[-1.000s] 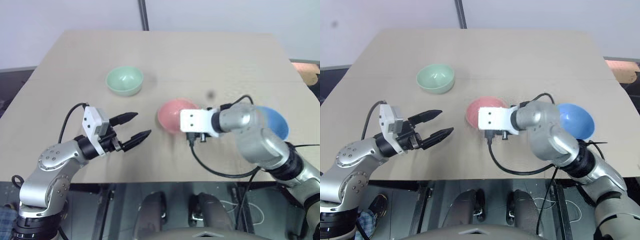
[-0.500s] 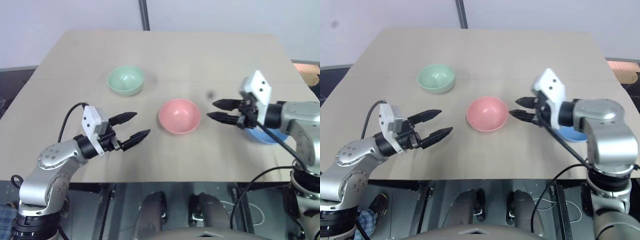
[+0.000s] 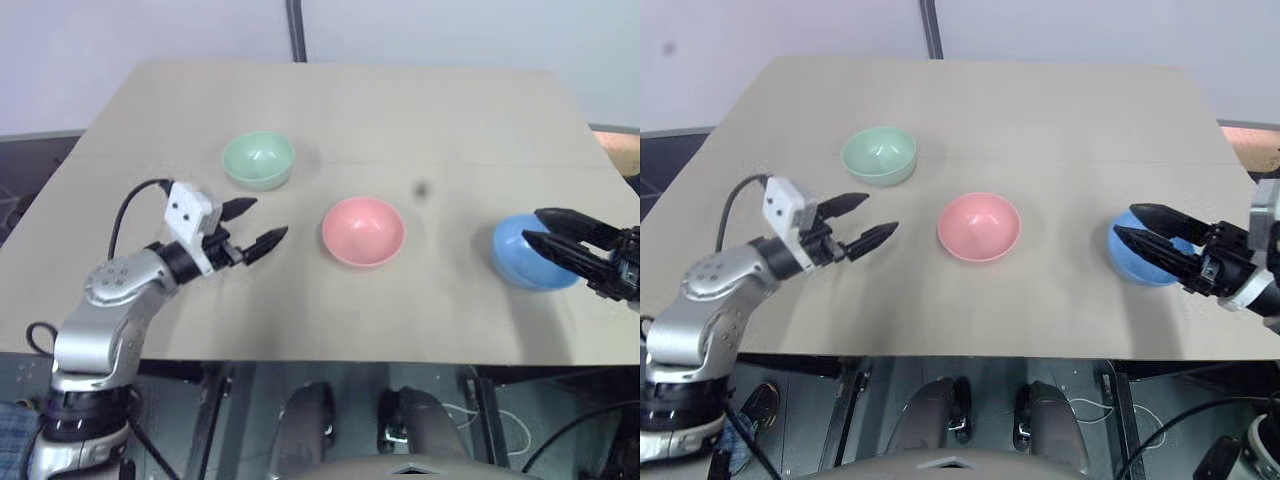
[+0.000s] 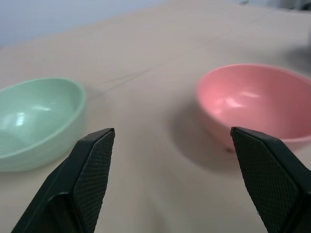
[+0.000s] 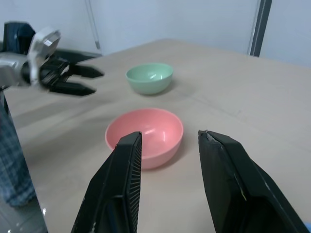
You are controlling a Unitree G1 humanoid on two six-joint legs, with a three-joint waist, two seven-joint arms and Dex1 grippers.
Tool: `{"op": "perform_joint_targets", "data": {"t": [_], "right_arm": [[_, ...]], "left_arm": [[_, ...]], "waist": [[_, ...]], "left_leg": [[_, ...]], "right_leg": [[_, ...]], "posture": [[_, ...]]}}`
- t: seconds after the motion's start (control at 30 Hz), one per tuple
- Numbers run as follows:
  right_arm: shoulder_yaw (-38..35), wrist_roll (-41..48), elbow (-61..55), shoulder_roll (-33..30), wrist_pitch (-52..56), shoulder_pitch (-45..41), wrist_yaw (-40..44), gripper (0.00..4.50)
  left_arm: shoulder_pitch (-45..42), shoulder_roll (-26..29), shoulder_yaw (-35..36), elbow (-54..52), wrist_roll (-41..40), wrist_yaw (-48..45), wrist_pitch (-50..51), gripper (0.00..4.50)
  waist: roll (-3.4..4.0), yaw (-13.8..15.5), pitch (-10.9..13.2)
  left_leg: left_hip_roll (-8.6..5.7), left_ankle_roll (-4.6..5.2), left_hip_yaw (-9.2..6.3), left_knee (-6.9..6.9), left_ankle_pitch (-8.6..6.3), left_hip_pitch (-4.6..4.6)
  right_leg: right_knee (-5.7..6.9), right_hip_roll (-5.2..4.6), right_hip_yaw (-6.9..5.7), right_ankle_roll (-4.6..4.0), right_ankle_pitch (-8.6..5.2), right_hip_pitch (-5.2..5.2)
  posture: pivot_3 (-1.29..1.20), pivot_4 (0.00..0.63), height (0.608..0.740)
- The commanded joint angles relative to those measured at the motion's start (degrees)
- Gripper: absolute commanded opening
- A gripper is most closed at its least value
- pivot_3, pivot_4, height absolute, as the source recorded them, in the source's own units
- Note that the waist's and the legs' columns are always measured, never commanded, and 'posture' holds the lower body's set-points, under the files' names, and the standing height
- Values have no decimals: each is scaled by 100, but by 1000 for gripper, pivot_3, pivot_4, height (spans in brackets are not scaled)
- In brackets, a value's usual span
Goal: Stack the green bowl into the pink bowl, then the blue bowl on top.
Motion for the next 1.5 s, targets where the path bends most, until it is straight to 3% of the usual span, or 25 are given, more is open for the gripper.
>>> {"op": "perform_joint_targets", "data": {"t": [0.03,0.37,0.47,0.7,1.0,1.17,1.23,1.27,1.47,1.5], "right_arm": [[-70,349,15,-102,-597,342,-181,2066],[350,599,139,-306,-1467,1245,-704,2066],[455,649,164,-363,-1665,1363,-851,2066],[663,748,240,-486,-2043,1558,-1114,2066],[998,691,607,-811,-2426,1419,-1278,2066],[1046,806,633,-952,-2502,1432,-1340,2066],[1058,831,640,-986,-2532,1447,-1360,2142],[1057,848,634,-997,-2543,1459,-1371,2142],[1057,917,537,-972,-2617,1593,-1447,2142],[1063,930,527,-972,-2628,1611,-1463,2142]], "left_arm": [[-525,31,-203,341,334,138,14,4062],[-1621,516,-982,1517,1679,-226,-884,4062],[-1844,732,-1342,1951,2423,-170,-1504,4062],[-2854,496,-1644,3378,3120,136,-1579,4062],[-4355,-139,-2526,6443,4008,-71,-2876,4062],[-4885,-380,-2807,7499,4351,-271,-3477,4062],[-5021,-455,-2776,7714,4364,-223,-3570,3285],[-5070,-480,-2786,7784,4378,-264,-3634,3120],[-5156,-543,-2820,7971,4492,-351,-3860,325],[-5143,-539,-2843,7977,4530,-380,-3901,41]], "waist": [[-1,2,1],[-3,0,1],[-2,2,1],[-7,12,2],[-18,7,6],[-27,7,11],[-27,4,10],[-27,3,10],[-30,1,11],[-30,2,11]], "left_leg": [[0,0,-1,0,0,-2],[0,-2,1,-2,2,-2],[0,-1,2,-1,1,-2],[-1,0,0,2,1,-6],[-4,-3,2,6,3,-15],[-5,-22,4,8,14,-17],[-5,-22,4,8,15,-15],[-4,-22,4,8,15,-15],[-4,-22,3,15,15,-17],[-3,-22,1,15,15,-17]], "right_leg": [[0,1,0,0,0,0],[-1,4,2,0,0,-2],[-1,4,2,0,0,-2],[0,4,0,0,0,-2],[0,13,-1,1,0,-10],[1,19,-1,1,0,-11],[2,14,0,1,0,-10],[2,13,-1,1,0,-10],[5,11,-1,1,1,-10],[5,11,-1,1,1,-10]], "posture": [[0,150,740],[0,150,740],[0,150,740],[0,150,740],[0,150,740],[0,150,740],[0,150,740],[0,150,740],[0,150,740],[0,150,740]]}}
